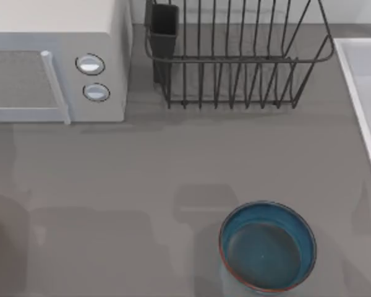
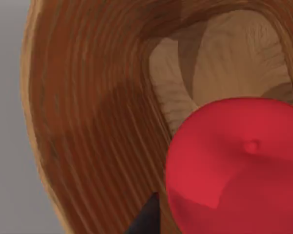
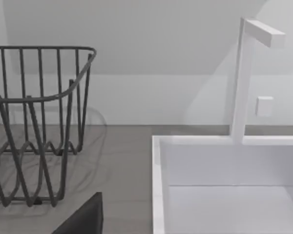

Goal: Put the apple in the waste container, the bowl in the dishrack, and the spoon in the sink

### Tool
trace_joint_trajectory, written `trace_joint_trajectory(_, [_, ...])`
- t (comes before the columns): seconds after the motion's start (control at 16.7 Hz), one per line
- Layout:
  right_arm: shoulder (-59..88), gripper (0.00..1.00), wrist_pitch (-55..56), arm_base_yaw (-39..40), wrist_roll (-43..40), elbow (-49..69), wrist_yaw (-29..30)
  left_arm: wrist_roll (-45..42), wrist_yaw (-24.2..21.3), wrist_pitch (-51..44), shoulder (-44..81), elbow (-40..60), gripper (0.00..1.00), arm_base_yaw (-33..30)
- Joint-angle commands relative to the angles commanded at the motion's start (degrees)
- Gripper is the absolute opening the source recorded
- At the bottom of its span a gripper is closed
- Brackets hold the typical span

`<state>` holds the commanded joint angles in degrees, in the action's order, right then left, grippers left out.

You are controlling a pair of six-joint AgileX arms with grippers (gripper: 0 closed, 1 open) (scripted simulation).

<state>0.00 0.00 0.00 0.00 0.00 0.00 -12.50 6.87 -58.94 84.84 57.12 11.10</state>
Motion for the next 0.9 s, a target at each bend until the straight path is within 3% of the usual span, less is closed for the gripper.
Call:
trace_joint_trajectory(0.12, [0.0, 1.0, 0.0, 0.0, 0.0, 0.0, 0.0, 0.0, 0.0, 0.0, 0.0, 0.0, 0.98, 0.0])
trace_joint_trajectory(0.18, [0.0, 1.0, 0.0, 0.0, 0.0, 0.0, 0.0, 0.0, 0.0, 0.0, 0.0, 0.0, 1.0, 0.0])
trace_joint_trajectory(0.9, [0.0, 1.0, 0.0, 0.0, 0.0, 0.0, 0.0, 0.5, -0.3, 2.3, -3.5, -2.2, 1.0, -0.5])
